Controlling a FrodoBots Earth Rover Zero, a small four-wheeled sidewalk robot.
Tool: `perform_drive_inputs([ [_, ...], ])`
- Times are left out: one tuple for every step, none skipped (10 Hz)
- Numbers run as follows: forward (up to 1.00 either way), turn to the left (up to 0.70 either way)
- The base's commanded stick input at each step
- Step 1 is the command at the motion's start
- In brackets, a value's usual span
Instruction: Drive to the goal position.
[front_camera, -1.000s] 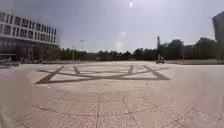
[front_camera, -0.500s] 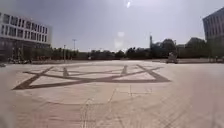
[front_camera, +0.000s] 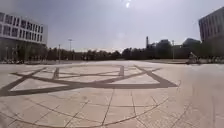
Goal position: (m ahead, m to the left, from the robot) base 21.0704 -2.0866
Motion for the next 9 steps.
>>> perform_drive_inputs([
  [1.00,0.00],
  [1.00,0.00],
  [1.00,0.00],
  [1.00,0.10],
  [1.00,0.32],
  [1.00,0.16],
  [1.00,0.00],
  [1.00,0.00],
  [1.00,0.00],
])
